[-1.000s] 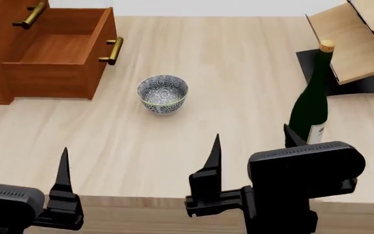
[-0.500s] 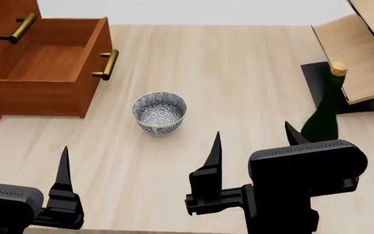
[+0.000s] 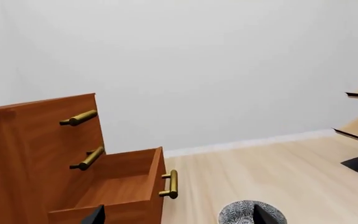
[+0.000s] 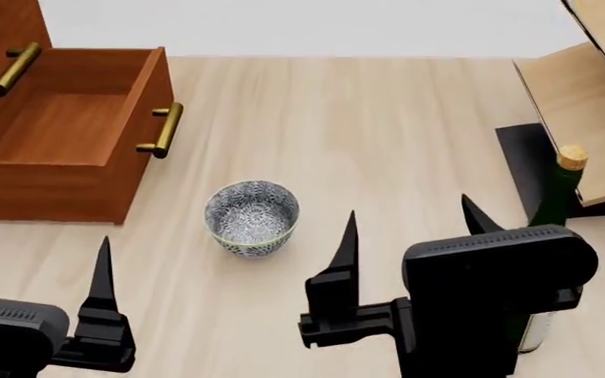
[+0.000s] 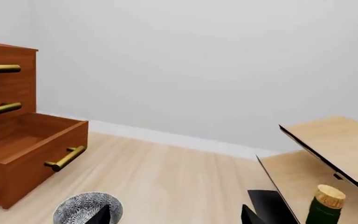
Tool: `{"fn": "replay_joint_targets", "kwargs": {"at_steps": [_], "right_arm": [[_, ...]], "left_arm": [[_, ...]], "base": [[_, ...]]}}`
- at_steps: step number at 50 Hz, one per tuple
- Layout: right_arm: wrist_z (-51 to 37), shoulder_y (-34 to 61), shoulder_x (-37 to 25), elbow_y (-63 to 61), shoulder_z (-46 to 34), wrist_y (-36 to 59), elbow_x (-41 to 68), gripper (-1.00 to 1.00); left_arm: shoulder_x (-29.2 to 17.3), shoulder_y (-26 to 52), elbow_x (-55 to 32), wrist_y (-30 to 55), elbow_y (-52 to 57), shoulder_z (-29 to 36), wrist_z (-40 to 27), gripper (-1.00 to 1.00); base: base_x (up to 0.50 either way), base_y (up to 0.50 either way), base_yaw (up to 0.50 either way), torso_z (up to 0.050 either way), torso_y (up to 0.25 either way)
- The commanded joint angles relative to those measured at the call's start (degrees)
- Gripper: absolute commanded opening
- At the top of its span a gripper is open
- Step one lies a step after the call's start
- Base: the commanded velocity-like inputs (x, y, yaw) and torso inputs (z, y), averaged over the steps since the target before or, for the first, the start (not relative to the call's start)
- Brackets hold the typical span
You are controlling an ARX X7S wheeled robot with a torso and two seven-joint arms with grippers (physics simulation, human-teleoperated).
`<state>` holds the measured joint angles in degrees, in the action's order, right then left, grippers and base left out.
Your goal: Put the bowl in the bottom drawer of the cabinet.
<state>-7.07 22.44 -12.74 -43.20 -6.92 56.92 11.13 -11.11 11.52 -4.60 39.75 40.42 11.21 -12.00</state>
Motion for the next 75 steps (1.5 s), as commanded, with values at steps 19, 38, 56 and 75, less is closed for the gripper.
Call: {"fn": "replay_joint_targets", "kwargs": {"at_steps": [19, 38, 56, 75], "right_arm": [[-0.58, 0.32, -0.27, 0.01, -0.16, 0.2, 1.1, 1.0], [-1.08, 0.65, -0.59, -0.51, -0.44, 0.67, 1.68, 1.0], [-1.55, 0.84, -0.82, -0.13, -0.68, 0.37, 2.05, 1.0], [-1.83, 0.99, -0.91, -0.58, -0.41, 0.49, 2.97, 1.0]], "left_arm": [[-0.79, 0.11, -0.96, -0.24, 0.0, 0.28, -0.84, 1.0], [-1.16, 0.32, -1.82, 0.06, 0.49, 0.35, -1.44, 1.0], [-1.54, 0.38, -2.68, -0.27, 0.26, 0.46, -1.81, 1.0], [-2.01, 0.3, -3.41, -0.59, 0.18, 0.55, -2.29, 1.0]], "base": [[0.22, 0.0, 0.0, 0.0, 0.0], [0.22, 0.0, 0.0, 0.0, 0.001], [0.22, 0.06, 0.0, 0.0, 0.001], [0.18, 0.09, 0.0, 0.0, 0.0]]}}
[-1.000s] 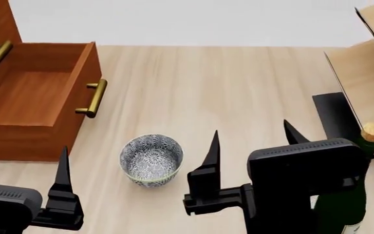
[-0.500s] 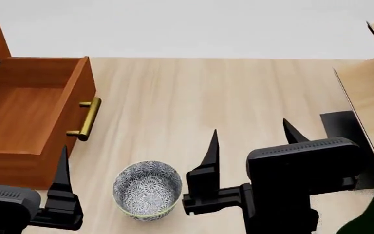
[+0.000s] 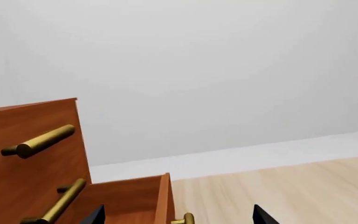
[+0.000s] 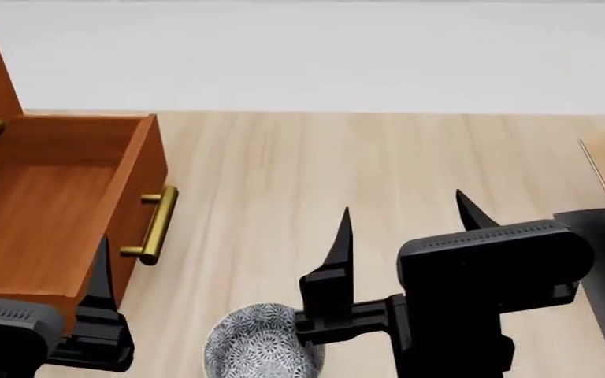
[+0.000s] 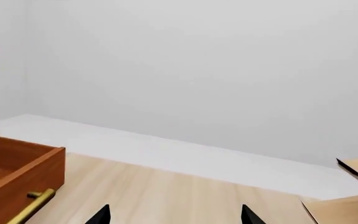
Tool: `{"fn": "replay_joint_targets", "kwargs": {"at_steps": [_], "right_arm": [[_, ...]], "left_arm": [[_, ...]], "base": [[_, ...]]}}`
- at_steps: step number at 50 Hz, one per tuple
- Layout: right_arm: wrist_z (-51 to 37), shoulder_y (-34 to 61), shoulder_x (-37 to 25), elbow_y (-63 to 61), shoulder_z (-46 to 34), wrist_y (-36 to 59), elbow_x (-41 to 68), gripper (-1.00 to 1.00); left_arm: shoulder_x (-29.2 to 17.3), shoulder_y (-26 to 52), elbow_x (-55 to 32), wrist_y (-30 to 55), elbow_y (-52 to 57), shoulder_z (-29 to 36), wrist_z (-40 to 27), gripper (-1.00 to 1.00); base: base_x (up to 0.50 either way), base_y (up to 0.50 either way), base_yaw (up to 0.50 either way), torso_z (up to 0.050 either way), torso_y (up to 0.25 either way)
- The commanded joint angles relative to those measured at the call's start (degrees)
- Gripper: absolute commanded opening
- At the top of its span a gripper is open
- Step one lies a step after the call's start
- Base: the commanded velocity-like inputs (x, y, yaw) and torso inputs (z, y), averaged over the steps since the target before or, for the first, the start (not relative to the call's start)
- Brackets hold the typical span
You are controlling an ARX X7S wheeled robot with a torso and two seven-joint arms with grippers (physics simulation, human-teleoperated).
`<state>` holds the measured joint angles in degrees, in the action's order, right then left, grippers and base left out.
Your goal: Put the bowl in the bottom drawer of the cabinet.
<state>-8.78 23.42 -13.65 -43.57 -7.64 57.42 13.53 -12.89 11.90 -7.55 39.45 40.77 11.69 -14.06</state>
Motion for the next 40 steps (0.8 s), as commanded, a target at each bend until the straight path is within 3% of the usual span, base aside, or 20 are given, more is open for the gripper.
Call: {"fn": "replay_joint_targets", "kwargs": {"at_steps": [1, 28, 40], "right_arm": [[-0.15, -0.02, -0.03, -0.11, 0.22, -0.07, 0.54, 1.0], [-0.73, -0.12, -0.4, -0.42, 0.04, -0.31, 1.37, 1.0], [-1.1, 0.17, -0.64, -0.34, -0.16, -0.59, 1.48, 1.0]], "left_arm": [[-0.25, -0.08, -0.46, -0.36, -0.26, 0.09, -0.26, 1.0], [-0.84, -0.06, -1.28, -0.31, -0.39, 0.52, -1.03, 1.0], [-1.56, 1.68, -2.35, 3.25, -1.38, 1.57, -0.16, 1.0]], "base": [[0.18, 0.0, 0.0, 0.0, 0.0], [0.17, 0.0, 0.0, 0.0, 0.0], [0.01, 0.0, 0.0, 0.0, 0.0]]}}
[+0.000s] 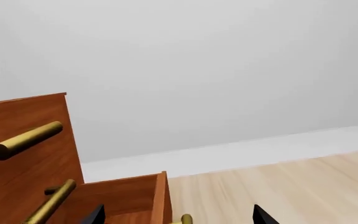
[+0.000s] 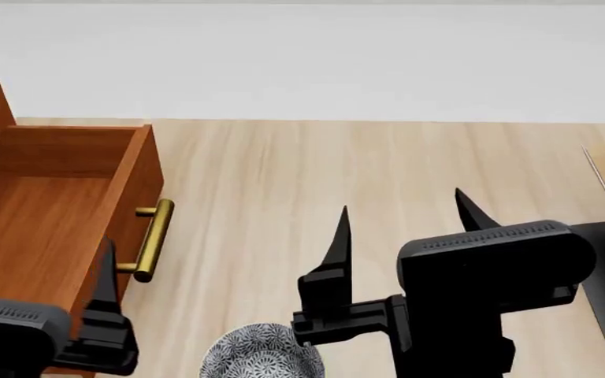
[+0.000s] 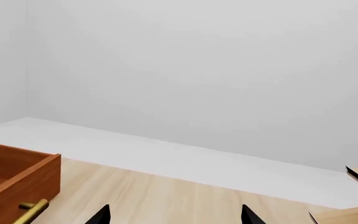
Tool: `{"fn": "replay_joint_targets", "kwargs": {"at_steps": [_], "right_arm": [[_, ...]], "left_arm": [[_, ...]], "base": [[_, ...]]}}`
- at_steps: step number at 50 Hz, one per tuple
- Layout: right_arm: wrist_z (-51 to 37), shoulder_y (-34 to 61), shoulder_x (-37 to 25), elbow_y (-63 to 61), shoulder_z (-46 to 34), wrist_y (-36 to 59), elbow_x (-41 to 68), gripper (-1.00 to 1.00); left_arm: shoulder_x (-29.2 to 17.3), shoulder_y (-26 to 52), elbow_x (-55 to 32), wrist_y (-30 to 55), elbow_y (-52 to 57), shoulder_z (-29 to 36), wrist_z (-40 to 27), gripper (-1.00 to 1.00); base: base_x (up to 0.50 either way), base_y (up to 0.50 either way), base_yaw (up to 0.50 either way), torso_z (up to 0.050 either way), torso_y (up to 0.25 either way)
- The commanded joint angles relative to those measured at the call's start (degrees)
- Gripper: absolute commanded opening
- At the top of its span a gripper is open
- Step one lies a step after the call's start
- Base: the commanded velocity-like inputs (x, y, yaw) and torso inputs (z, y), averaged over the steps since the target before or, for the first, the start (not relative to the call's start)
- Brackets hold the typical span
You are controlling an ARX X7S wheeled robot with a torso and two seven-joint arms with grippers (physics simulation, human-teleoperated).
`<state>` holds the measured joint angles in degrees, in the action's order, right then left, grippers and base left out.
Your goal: Put the bowl in the bottom drawer of the cabinet.
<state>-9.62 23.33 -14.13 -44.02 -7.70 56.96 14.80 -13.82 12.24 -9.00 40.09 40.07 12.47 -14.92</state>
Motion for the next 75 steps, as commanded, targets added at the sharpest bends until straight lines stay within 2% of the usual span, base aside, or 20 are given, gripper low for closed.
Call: {"fn": "replay_joint_targets", "kwargs": {"at_steps": [1, 3, 6, 12, 15, 23, 28, 32, 33, 34, 37, 40, 43, 45, 48, 50, 57, 63, 75], "right_arm": [[-0.27, 0.4, -0.18, 0.17, -0.11, -0.07, 0.25, 1.0], [-0.24, 0.62, -0.2, 0.13, 0.04, 0.03, 0.42, 1.0], [-0.24, 0.77, -0.27, 0.04, 0.13, 0.1, 0.58, 1.0], [-0.16, 1.01, -0.41, -0.2, 0.51, 0.21, 1.04, 1.0], [-0.14, 1.15, -0.55, -0.44, 0.58, 0.42, 1.24, 1.0], [-0.03, 1.29, -0.77, -0.72, 1.08, 0.52, 1.83, 1.0], [-0.02, 1.26, -0.88, -0.47, 1.16, 0.16, 1.96, 1.0], [-0.06, 1.15, -0.92, -0.34, 1.3, -0.1, 2.1, 1.0], [-0.07, 1.12, -0.96, -0.32, 1.29, -0.1, 2.12, 1.0], [-0.09, 1.08, -1.1, -0.29, 1.19, -0.21, 2.03, 1.0], [-0.15, 1.12, -1.28, -0.48, 1.42, 0.03, 2.18, 1.0], [-0.2, 0.88, -1.38, -0.77, 1.55, 0.01, 2.33, 1.0], [-0.22, 0.71, -1.5, -0.85, 1.52, -0.05, 2.41, 1.0], [-0.25, 0.77, -1.55, -0.93, 1.57, 0.06, 2.52, 1.0], [-0.35, 0.88, -1.64, -1.11, 1.41, 0.22, 2.58, 1.0], [-0.42, 0.91, -1.67, -1.13, 1.34, 0.3, 2.62, 1.0], [-0.65, 0.97, -1.83, -1.51, 1.4, 0.65, 2.87, 1.0], [-0.77, 1.17, -1.92, -1.42, 1.38, 0.67, 3.02, 1.0], [-0.96, 1.13, -2.13, -1.3, 1.26, 0.39, 3.3, 1.0]], "left_arm": [[-0.7, 1.83, -1.55, 3.46, -0.89, 0.73, 1.24, 1.0], [-0.43, 2.65, -5.31, 6.6, -0.94, -0.51, 3.68, 1.0], [-1.31, 4.3, -4.04, 10.06, -0.85, 1.09, 2.65, 1.0], [-1.51, 7.93, -8.18, 18.51, 1.58, 0.08, 4.76, 1.0], [-0.78, 11.28, -12.46, 25.75, 2.97, -1.6, 6.81, 1.0], [-2.23, 17.56, -14.76, 34.07, 2.94, -0.01, 8.37, 1.0], [0.34, 22.6, -19.73, 44.03, 1.52, -3.11, 11.16, 1.0], [0.67, 26.25, -19.98, 47.32, -1.07, -1.94, 10.66, 1.0], [1.27, 26.98, -21.13, 49.06, -1.5, -2.78, 11.23, 1.0], [1.27, 27.89, -26.34, 49.85, -3.5, -4.46, 9.13, 1.0], [-0.35, 30.23, -31.65, 49.81, -4.34, -3.1, 4.46, 1.0], [-2.3, 33.38, -48.97, 49.81, -10.55, -4.4, -7.0, 1.0], [-3.33, 36.28, -60.2, 49.73, -16.46, -4.14, -14.83, 1.0], [-3.76, 37.84, -65.72, 49.59, -19.8, -3.55, -18.29, 1.0], [-4.52, 40.13, -66.85, 49.3, -23.52, -0.98, -19.93, 1.0], [-4.11, 41.29, -72.76, 49.4, -29.24, -1.35, -23.72, 1.0], [-4.76, 43.51, -72.0, 47.17, -34.39, 2.58, -22.02, 1.0], [-4.19, 43.78, -73.77, 46.57, -37.83, 3.12, -22.84, 1.0], [-5.03, 44.35, -67.17, 42.08, -42.14, 9.44, -15.77, 1.0]], "base": [[0.0, 0.0, 0.0, 0.0, 0.0], [0.0, 0.0, 0.0, 0.0, 0.0], [0.0, 0.0, 0.0, 0.0, 0.0], [0.0, 0.0, 0.0, 0.0, 0.0], [0.0, 0.0, 0.0, 0.0, 0.0], [0.0, 0.0, 0.0, 0.0, 0.0], [0.0, 0.0, 0.0, 0.0, 0.0], [0.0, 0.0, 0.0, 0.0, 0.0], [0.0, 0.0, 0.0, 0.0, 0.0], [0.0, 0.0, 0.0, 0.0, 0.0], [0.0, 0.0, 0.0, 0.0, 0.0], [0.0, 0.0, 0.0, 0.0, 0.0], [0.0, 0.0, 0.0, 0.0, 0.0], [0.0, 0.0, 0.0, 0.0, 0.0], [0.0, 0.0, 0.0, 0.0, 0.0], [0.0, 0.0, 0.0, 0.0, 0.0], [0.0, 0.0, 0.0, 0.0, 0.0], [0.0, 0.0, 0.0, 0.0, 0.0], [0.0, 0.0, 0.0, 0.0, 0.0]]}}
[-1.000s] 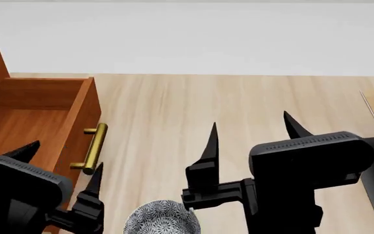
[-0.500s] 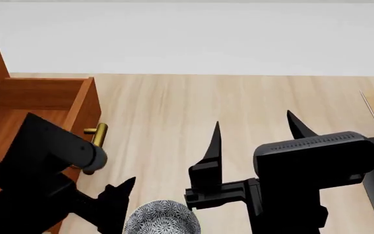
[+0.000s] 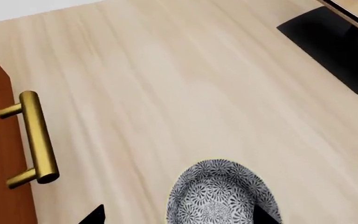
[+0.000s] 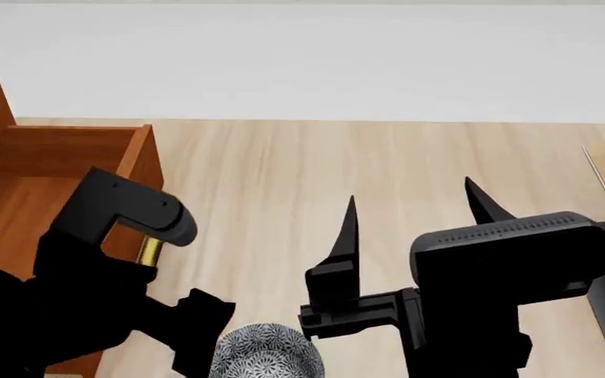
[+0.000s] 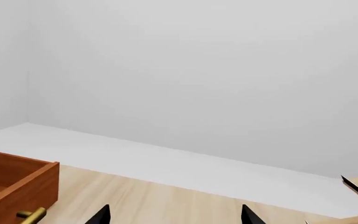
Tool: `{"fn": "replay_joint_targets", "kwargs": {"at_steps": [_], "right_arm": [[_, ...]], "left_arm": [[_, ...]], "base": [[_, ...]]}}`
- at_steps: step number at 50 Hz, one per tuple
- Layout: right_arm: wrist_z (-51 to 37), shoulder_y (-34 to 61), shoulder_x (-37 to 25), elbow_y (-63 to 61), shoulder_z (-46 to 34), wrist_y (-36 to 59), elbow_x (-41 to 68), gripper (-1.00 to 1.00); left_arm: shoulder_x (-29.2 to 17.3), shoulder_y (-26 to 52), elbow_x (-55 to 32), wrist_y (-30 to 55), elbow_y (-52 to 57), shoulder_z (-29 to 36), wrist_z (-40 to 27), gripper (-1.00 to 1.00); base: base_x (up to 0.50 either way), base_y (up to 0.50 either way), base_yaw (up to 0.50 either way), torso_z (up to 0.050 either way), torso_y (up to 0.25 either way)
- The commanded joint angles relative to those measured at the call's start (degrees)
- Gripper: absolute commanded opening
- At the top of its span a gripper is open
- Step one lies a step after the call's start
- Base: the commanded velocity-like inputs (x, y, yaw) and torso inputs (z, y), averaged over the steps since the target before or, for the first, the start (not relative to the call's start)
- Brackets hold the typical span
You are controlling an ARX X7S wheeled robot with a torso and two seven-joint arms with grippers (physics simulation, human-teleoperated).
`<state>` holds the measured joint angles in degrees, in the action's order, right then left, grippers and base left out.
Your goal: Put the bowl in the bottom drawer of the cabinet.
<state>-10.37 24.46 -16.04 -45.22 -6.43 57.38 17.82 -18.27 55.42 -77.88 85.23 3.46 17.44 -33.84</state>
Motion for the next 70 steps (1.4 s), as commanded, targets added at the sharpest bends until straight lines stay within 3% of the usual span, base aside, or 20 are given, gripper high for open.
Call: {"fn": "replay_joint_targets", "kwargs": {"at_steps": [1, 23, 70], "right_arm": [[-0.22, 0.0, -0.21, -0.1, -0.01, -0.04, 0.28, 1.0], [-0.3, -0.72, -0.89, -0.41, 0.89, -0.43, 1.24, 1.0], [-0.95, -0.35, -1.34, 2.19, -0.22, -2.51, 1.61, 1.0]], "left_arm": [[-0.63, 1.2, 1.87, -3.32, -5.7, 4.63, 3.45, 1.0], [-0.61, 1.33, 11.34, -13.16, -13.52, 12.32, 15.57, 1.0], [2.33, -0.56, 20.23, -23.74, -29.04, 21.65, 29.01, 1.0]], "base": [[0.0, 0.0, 0.0, 0.0, 0.0], [0.0, 0.0, 0.0, 0.0, 0.0], [0.0, 0.0, 0.0, 0.0, 0.0]]}}
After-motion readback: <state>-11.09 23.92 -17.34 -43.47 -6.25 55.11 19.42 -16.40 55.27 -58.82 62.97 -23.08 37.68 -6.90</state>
